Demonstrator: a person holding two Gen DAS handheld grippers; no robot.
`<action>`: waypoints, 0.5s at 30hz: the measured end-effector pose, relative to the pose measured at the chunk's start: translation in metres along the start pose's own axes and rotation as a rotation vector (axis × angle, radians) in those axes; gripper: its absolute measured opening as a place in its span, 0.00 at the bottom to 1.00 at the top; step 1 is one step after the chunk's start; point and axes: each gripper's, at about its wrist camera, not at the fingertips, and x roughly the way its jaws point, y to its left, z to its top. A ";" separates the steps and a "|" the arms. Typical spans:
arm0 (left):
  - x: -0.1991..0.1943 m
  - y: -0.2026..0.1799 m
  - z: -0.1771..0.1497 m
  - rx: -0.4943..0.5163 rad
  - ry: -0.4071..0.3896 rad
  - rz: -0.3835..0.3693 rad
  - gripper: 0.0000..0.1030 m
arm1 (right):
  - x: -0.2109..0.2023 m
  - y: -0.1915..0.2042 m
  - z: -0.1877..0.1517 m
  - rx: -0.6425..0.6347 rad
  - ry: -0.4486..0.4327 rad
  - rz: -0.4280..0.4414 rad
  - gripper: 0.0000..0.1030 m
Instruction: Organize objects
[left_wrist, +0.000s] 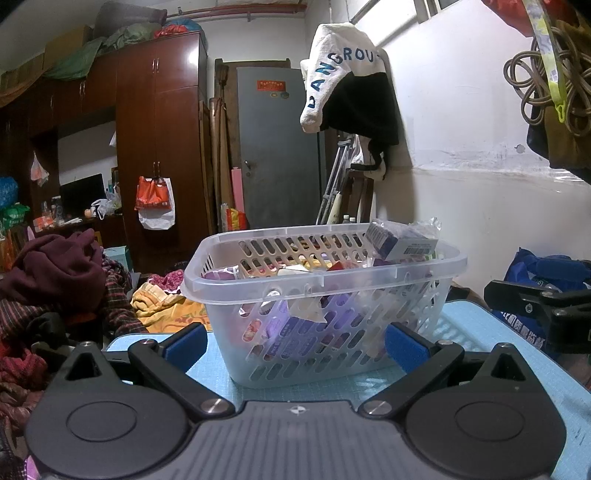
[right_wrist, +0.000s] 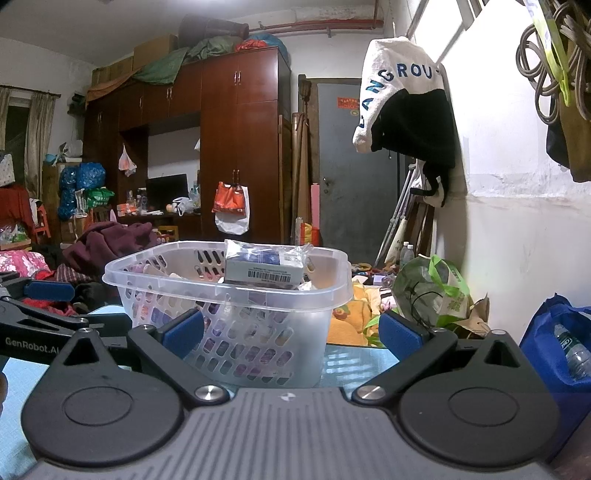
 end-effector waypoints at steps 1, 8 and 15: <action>0.000 0.000 0.000 0.000 0.000 0.001 1.00 | 0.000 0.000 0.000 -0.001 -0.001 0.000 1.00; 0.002 0.000 0.001 -0.006 0.006 -0.001 1.00 | -0.001 0.000 0.000 -0.002 -0.001 0.000 1.00; 0.005 0.001 0.003 -0.011 0.014 0.001 1.00 | -0.001 0.001 0.000 -0.003 -0.001 -0.001 1.00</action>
